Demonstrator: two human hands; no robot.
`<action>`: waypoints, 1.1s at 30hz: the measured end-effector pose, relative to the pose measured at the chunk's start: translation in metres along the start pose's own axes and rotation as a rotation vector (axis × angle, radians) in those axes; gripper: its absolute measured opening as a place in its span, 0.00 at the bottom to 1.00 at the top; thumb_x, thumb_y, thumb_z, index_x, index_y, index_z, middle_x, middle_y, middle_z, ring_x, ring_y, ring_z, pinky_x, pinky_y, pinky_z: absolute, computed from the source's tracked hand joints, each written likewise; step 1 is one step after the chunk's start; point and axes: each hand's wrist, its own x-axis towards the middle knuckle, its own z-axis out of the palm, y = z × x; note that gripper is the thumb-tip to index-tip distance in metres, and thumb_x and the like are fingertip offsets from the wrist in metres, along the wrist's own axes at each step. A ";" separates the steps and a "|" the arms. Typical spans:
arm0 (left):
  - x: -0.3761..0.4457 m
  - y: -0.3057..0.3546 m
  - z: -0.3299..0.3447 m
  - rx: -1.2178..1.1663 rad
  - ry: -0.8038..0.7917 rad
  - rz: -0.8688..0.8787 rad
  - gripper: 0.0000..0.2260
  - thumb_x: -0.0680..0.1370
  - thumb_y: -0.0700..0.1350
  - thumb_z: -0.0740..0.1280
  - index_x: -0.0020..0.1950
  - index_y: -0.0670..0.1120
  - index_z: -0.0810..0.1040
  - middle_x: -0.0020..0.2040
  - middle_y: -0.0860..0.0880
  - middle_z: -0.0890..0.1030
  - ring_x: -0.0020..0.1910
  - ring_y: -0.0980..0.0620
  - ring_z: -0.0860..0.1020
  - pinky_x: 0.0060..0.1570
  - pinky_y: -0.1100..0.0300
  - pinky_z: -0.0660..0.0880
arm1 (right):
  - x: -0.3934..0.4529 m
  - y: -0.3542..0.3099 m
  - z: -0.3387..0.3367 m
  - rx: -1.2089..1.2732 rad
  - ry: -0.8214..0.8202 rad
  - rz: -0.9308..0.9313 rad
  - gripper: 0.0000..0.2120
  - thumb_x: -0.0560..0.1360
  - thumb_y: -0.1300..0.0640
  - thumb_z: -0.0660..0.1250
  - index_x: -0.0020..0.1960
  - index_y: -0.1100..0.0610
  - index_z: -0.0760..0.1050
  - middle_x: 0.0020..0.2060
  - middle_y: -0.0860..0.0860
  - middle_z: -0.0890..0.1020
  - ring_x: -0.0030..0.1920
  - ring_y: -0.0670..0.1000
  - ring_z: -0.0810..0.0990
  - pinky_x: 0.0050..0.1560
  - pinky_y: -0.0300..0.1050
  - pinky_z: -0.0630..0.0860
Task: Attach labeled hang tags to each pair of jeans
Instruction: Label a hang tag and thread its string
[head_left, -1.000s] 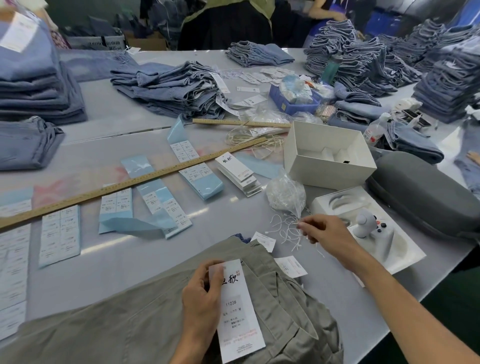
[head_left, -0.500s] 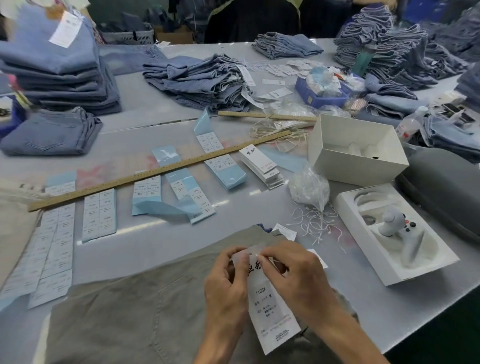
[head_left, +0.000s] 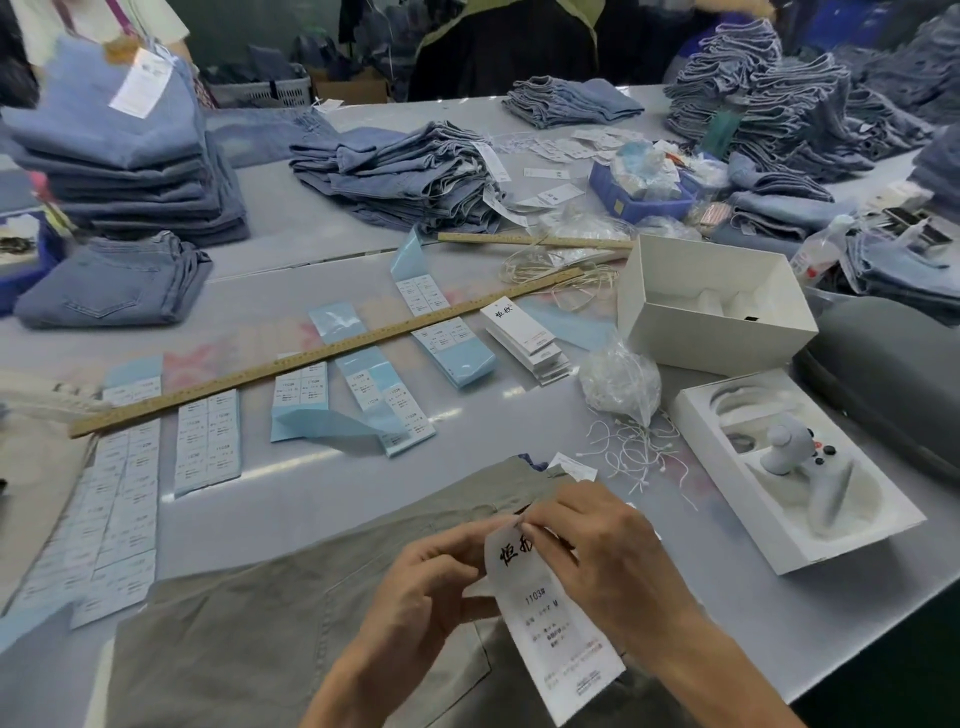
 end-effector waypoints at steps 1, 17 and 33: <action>0.000 0.002 -0.003 0.027 -0.011 -0.017 0.24 0.71 0.35 0.60 0.64 0.42 0.83 0.64 0.39 0.82 0.62 0.41 0.81 0.55 0.43 0.80 | -0.002 0.000 -0.001 -0.017 -0.006 -0.019 0.03 0.78 0.55 0.71 0.45 0.52 0.82 0.39 0.45 0.79 0.42 0.49 0.78 0.38 0.43 0.77; 0.004 0.000 0.018 0.495 0.327 0.206 0.01 0.76 0.35 0.73 0.45 0.40 0.84 0.40 0.43 0.85 0.41 0.46 0.85 0.37 0.55 0.82 | -0.025 -0.006 0.011 0.131 -0.028 0.084 0.03 0.78 0.54 0.71 0.46 0.49 0.80 0.37 0.40 0.74 0.39 0.42 0.74 0.40 0.37 0.72; 0.002 0.013 0.021 0.970 0.131 0.257 0.08 0.82 0.42 0.66 0.47 0.55 0.76 0.40 0.52 0.81 0.40 0.50 0.80 0.32 0.54 0.80 | -0.026 0.005 0.004 0.217 0.026 0.015 0.04 0.77 0.55 0.73 0.50 0.53 0.84 0.40 0.44 0.80 0.38 0.42 0.75 0.40 0.41 0.77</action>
